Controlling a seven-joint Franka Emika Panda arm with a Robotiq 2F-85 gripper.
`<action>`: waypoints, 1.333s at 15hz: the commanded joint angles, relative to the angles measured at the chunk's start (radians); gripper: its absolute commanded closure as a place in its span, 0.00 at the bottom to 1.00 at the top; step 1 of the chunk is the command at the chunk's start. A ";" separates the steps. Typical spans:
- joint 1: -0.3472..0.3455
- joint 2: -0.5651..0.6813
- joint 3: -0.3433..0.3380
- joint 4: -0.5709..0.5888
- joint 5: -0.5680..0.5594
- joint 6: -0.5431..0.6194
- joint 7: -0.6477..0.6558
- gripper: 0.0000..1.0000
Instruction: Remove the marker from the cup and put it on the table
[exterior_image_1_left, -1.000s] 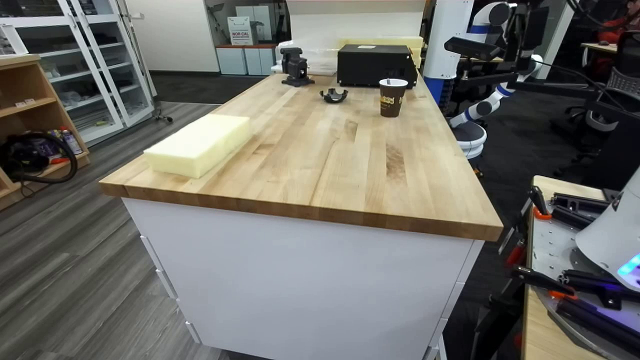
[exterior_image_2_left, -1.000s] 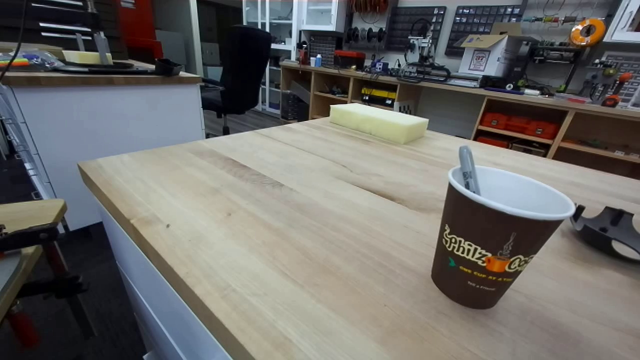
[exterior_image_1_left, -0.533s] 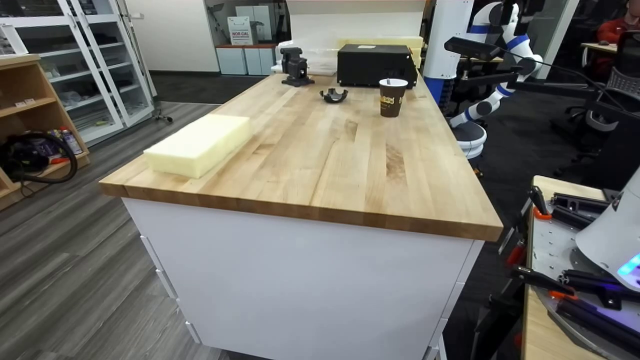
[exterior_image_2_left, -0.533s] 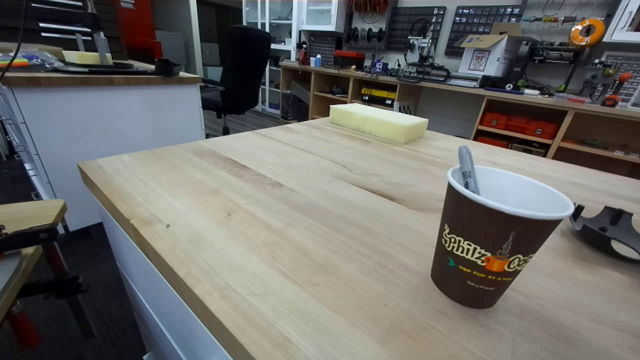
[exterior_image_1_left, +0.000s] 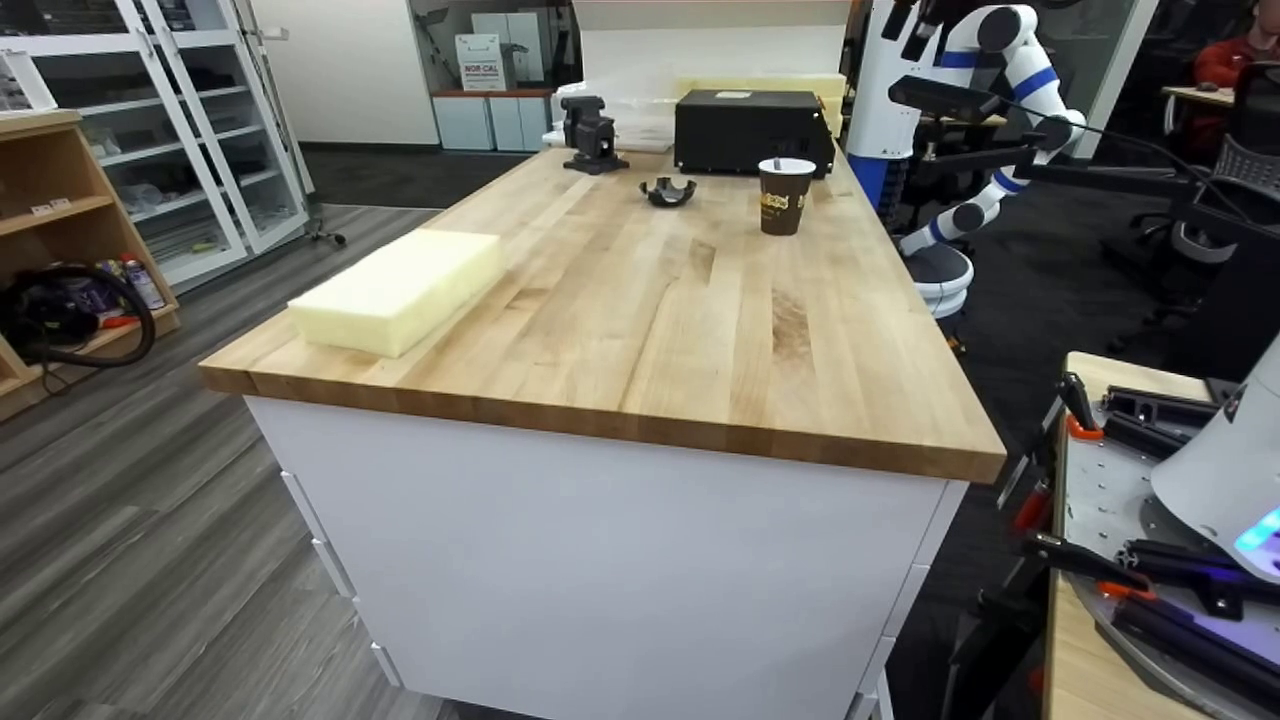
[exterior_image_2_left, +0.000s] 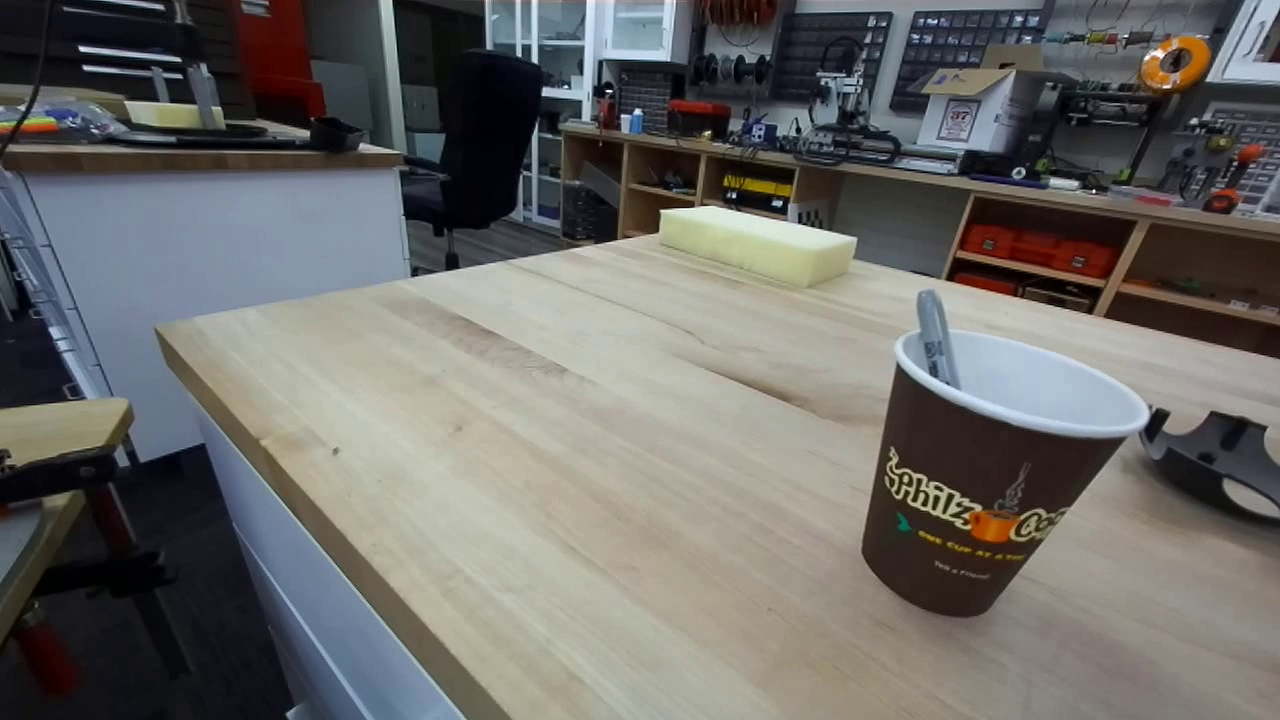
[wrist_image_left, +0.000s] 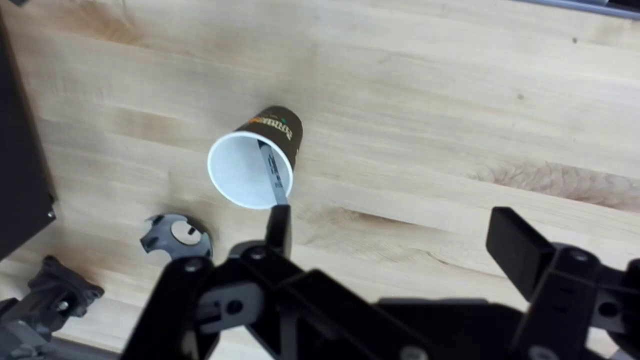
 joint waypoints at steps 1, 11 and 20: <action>0.043 0.100 -0.009 0.077 0.134 -0.003 -0.143 0.00; -0.024 0.272 0.103 0.142 0.100 -0.066 -0.224 0.00; -0.047 0.342 0.144 0.154 0.046 -0.040 -0.299 0.00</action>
